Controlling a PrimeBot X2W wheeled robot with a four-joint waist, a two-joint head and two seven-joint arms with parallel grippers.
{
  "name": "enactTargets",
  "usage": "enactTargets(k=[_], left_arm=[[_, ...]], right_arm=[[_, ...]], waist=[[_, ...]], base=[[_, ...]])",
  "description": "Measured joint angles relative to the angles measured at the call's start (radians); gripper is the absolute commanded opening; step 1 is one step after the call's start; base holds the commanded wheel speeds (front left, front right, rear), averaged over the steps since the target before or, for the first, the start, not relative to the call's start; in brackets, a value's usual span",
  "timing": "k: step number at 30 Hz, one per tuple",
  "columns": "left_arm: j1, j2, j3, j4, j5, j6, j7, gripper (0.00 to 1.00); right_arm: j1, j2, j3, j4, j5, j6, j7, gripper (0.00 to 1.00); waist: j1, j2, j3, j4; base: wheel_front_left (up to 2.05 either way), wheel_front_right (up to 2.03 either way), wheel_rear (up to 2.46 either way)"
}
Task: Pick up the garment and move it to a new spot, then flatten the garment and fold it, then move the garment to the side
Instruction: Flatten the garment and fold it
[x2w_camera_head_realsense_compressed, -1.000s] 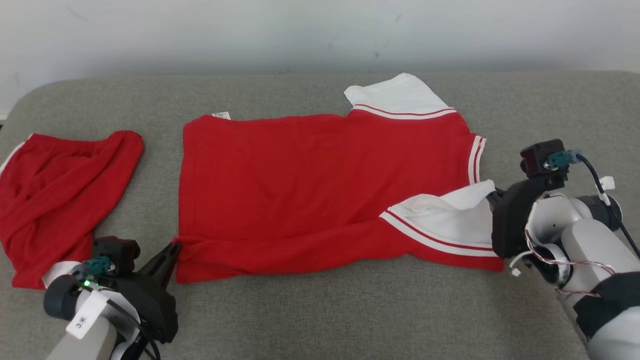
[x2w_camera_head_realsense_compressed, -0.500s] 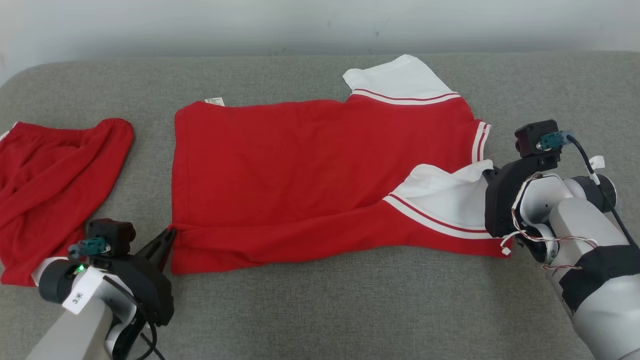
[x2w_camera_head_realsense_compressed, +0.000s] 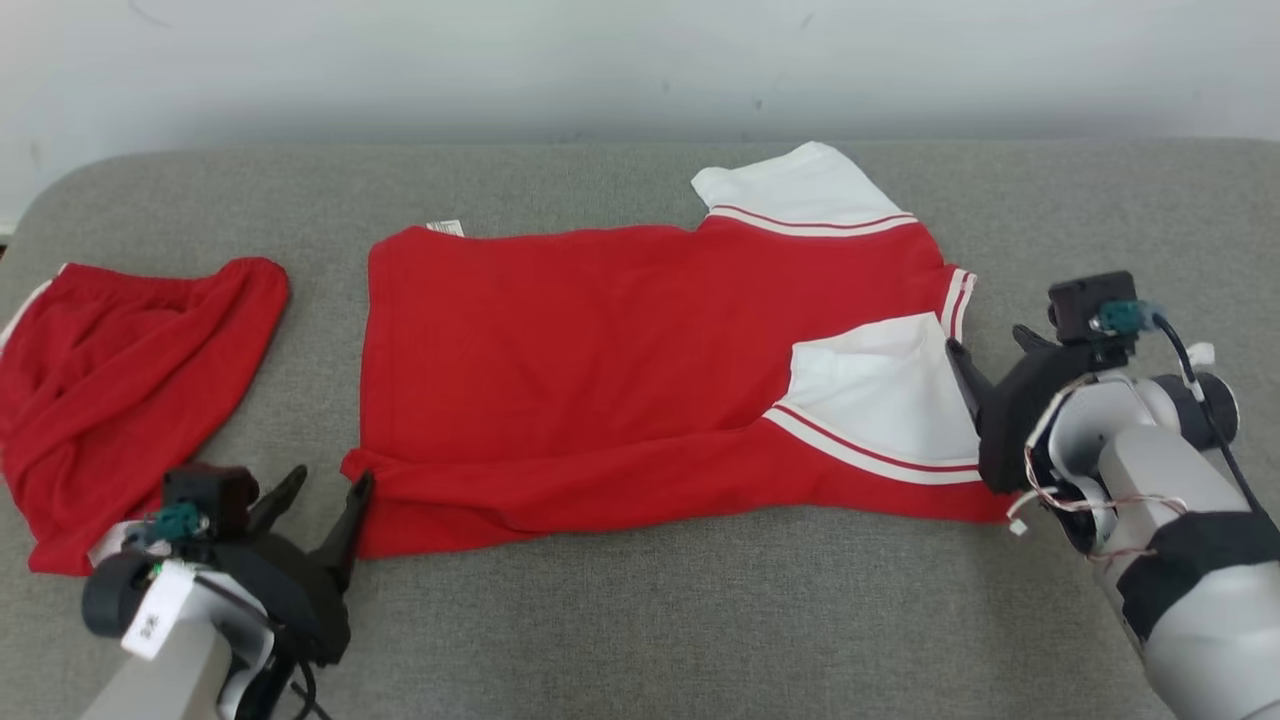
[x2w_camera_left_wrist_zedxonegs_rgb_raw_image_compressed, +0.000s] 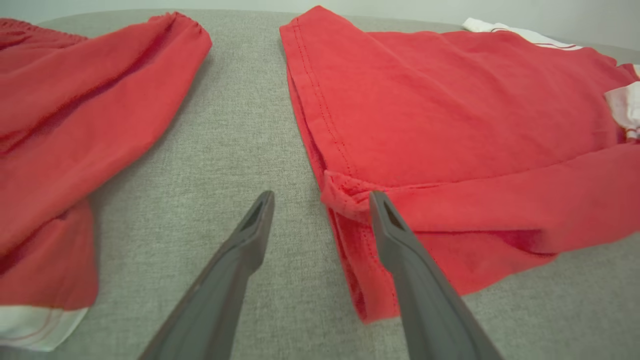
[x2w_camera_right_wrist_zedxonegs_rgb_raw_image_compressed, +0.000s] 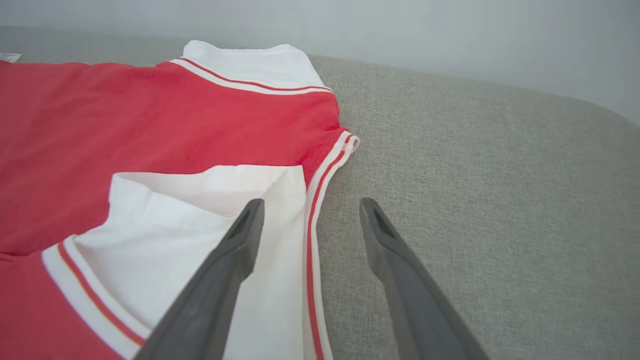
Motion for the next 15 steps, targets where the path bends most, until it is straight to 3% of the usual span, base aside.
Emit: enactTargets(k=[15], left_arm=[[0.181,-0.021,0.021,-0.052,-0.007,0.028,-0.122,1.00]], right_arm=[[0.256,-0.014,-0.025,-0.050,0.013,0.008,-0.222,1.00]], waist=[[-0.0003,-0.0002,-0.098,-0.009]], base=[[0.00,0.00,0.00]])
